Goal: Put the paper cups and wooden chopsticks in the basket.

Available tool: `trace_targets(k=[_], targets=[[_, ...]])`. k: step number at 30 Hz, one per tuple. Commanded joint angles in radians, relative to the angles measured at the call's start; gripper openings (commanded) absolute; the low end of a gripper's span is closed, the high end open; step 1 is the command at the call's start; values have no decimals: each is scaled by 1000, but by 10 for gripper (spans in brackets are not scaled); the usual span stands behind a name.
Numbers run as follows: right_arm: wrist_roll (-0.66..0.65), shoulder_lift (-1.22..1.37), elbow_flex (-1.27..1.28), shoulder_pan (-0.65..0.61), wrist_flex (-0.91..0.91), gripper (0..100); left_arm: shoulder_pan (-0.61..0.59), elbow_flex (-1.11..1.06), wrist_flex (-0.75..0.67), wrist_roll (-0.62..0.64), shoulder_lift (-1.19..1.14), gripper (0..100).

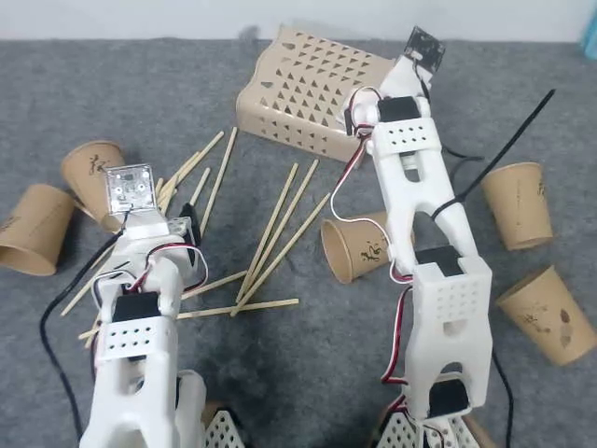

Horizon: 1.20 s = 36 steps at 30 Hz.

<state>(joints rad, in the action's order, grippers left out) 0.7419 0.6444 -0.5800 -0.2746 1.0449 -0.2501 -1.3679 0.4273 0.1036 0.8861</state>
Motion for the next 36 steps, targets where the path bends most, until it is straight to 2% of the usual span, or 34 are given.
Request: trace_targets(k=[1,5,7,10,15,20,29,36], targets=[[43,-22,-29,-24,-25,208,-8,2,-23,6,-2,148],[21,-22,-29,-30,-38,187,-8,2,-23,6,-2,148],[3,-24,-40,-30,-38,113,-8,2,-23,6,-2,148],[-110,-22,-78,-33,-33,0,-8,2,-23,6,-2,148],[-118,-24,-120,-33,30,9,-8,2,-23,6,-2,148],[-121,-24,-245,4,206,7,-8,2,-23,6,-2,148],[-270,-10,-331,174,509,7,-8,2,-23,6,-2,148],[-384,-10,-292,309,565,13,-8,2,-18,6,-2,148]])
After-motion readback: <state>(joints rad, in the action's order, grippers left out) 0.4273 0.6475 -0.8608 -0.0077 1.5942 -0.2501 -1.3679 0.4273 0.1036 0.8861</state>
